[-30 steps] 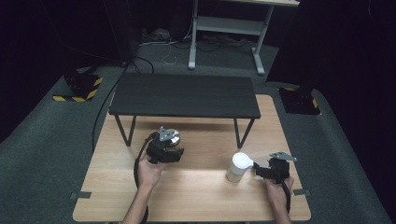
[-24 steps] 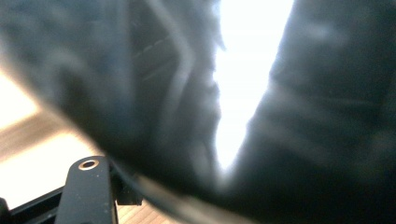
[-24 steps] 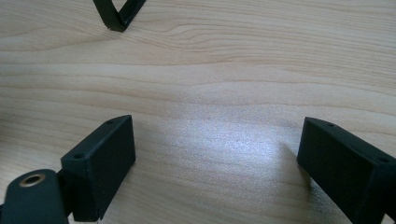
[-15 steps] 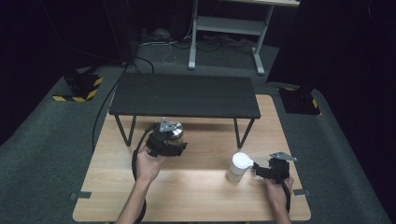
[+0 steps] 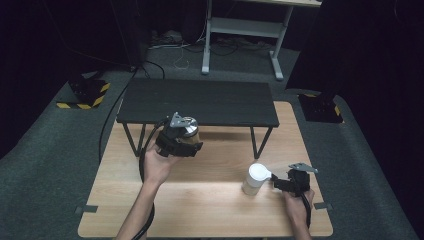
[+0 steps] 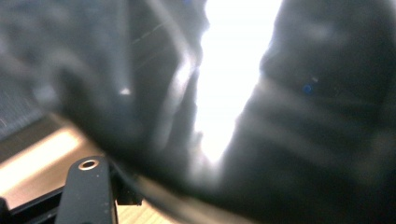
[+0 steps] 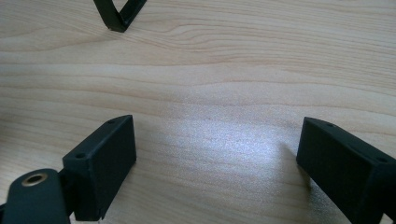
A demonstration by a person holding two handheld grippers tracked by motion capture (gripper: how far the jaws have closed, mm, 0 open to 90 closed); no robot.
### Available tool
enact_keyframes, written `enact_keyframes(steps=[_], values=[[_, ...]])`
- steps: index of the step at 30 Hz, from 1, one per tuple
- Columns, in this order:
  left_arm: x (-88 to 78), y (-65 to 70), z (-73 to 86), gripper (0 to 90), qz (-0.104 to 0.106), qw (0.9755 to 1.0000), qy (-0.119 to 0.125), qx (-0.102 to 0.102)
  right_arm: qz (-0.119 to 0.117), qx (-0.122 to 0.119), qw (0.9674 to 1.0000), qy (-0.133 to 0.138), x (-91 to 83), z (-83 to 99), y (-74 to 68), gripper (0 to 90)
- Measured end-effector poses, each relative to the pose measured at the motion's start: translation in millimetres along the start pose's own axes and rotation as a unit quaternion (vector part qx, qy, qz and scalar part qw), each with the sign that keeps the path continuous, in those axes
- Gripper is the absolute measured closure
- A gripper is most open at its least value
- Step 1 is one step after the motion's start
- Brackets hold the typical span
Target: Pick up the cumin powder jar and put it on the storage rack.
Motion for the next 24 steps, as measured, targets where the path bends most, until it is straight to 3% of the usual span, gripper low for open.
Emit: enact_keyframes(steps=[6,16,24], values=[[-2.4,-0.4,-20.5,31.6,0.005,0.9999,0.012,-0.001,0.002,0.002,1.0000,0.000,0.0,0.0,-0.3,11.1],[-1.7,-7.2,-43.9,31.6,-0.017,0.9997,0.016,-0.002,0.003,0.003,1.0000,0.001,-0.1,0.1,-0.5,11.2],[9.5,-12.5,-54.0,31.6,-0.037,0.9991,0.017,-0.011,0.003,0.003,1.0000,0.000,-0.1,0.0,-0.5,11.2]])
Point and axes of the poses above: each handheld gripper's, and its own axes: x roughly forward along the jaws, z roughly out of its underside, y roughly to its right, the point moved 2 cm from there along x, roughly forward along the jaws, and after that the axes turned 13 degrees about x, right-handed, at the moved point
